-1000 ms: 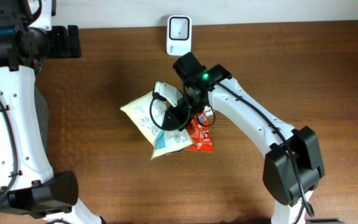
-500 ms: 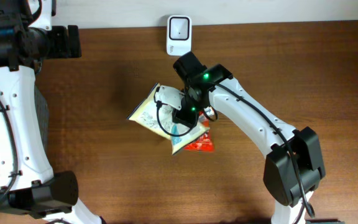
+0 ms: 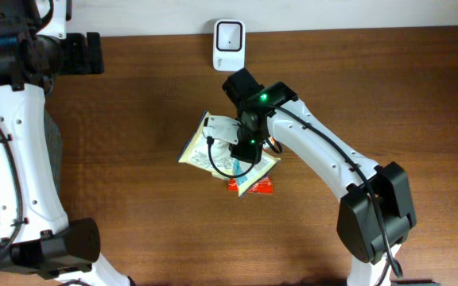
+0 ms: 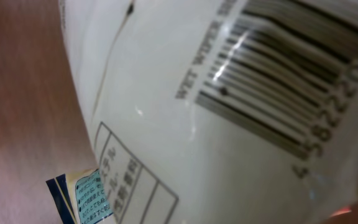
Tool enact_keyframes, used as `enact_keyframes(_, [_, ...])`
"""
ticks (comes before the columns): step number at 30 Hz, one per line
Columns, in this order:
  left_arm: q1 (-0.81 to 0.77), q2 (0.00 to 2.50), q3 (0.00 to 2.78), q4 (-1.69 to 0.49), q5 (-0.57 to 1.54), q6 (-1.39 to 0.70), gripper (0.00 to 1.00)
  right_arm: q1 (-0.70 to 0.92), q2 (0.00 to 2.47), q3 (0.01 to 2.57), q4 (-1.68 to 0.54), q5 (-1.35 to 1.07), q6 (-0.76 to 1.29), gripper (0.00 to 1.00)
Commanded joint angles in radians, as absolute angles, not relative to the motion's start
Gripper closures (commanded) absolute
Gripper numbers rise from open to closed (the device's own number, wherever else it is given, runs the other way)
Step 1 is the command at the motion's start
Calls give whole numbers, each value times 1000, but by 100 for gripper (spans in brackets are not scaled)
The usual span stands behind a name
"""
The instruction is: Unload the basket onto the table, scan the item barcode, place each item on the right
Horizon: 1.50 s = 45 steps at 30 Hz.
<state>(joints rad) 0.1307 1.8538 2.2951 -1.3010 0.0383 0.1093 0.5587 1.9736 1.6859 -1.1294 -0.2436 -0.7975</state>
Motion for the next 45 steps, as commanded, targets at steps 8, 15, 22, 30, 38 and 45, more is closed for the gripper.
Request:
enact_keyframes(8, [132,1857,2292,-1303,49,122,1,629,1988,1658,-1192,-477,-895,96])
enact_keyframes(15, [132,1857,2292,-1303,49,122,1,747,2008,1573,-1110,-213,-917,96])
enact_keyframes(22, [132,1857,2292,-1303,49,122,1,705,2008,1571,-1060,-197,-917,96])
enact_keyframes(30, [132,1857,2292,-1303,49,122,1,604,1999,1612,-1029,-198,-789,96])
enact_keyframes(38, [132,1857,2292,-1303,49,122,1,440,1967,1832,-1139,-377,-424,96])
enact_keyframes(45, [132,1857,2292,-1303,49,122,1,236,1975,1832,-1209,-363,-407,96])
